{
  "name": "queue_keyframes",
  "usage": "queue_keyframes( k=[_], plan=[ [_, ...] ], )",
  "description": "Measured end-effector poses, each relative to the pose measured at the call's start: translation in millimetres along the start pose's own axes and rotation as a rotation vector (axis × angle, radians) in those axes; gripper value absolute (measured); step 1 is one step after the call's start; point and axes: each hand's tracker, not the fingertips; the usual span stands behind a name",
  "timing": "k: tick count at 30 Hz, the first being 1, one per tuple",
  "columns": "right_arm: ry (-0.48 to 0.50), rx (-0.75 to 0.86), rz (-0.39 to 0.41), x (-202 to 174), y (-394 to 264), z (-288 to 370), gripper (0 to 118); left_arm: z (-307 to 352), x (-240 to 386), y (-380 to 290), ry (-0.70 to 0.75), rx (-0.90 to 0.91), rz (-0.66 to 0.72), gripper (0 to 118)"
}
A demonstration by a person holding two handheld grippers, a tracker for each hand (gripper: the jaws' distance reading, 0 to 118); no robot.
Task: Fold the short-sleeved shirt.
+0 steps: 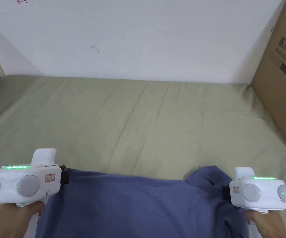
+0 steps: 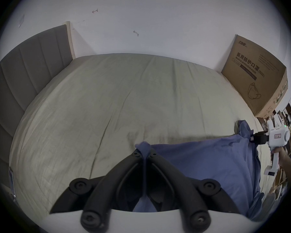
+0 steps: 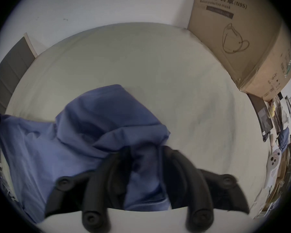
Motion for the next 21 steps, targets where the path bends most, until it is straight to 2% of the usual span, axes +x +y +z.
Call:
queue_keyframes(
  k=[1, 6, 12, 16, 17, 20, 21],
  plan=[
    [0.001, 0.0, 0.003, -3, -1, 6, 10, 1, 0, -1, 0.003, 0.0, 0.001, 2],
    [0.009, 0.098, 0.01, 2, -1, 50, 9, 17, -2, -6, 0.023, 0.018, 0.022, 2],
    [0.059, 0.291, 0.016, 14, 8, 146, 9, 68, -2, 8, 0.028, 0.105, 0.064, 2],
    [0.092, 0.449, 0.015, 7, 14, 128, 9, 122, 3, 38, 0.027, 0.21, 0.066, 2],
    [0.09, 0.487, 0.011, 18, 26, 184, 9, 135, 4, 48, 0.038, 0.241, 0.049, 2],
    [0.084, 0.628, 0.012, 11, 36, 186, 9, 178, 7, 79, 0.038, 0.331, 0.056, 2],
    [0.095, 0.674, 0.008, 21, 48, 238, 9, 192, 8, 90, 0.04, 0.361, 0.055, 2]
  ],
)
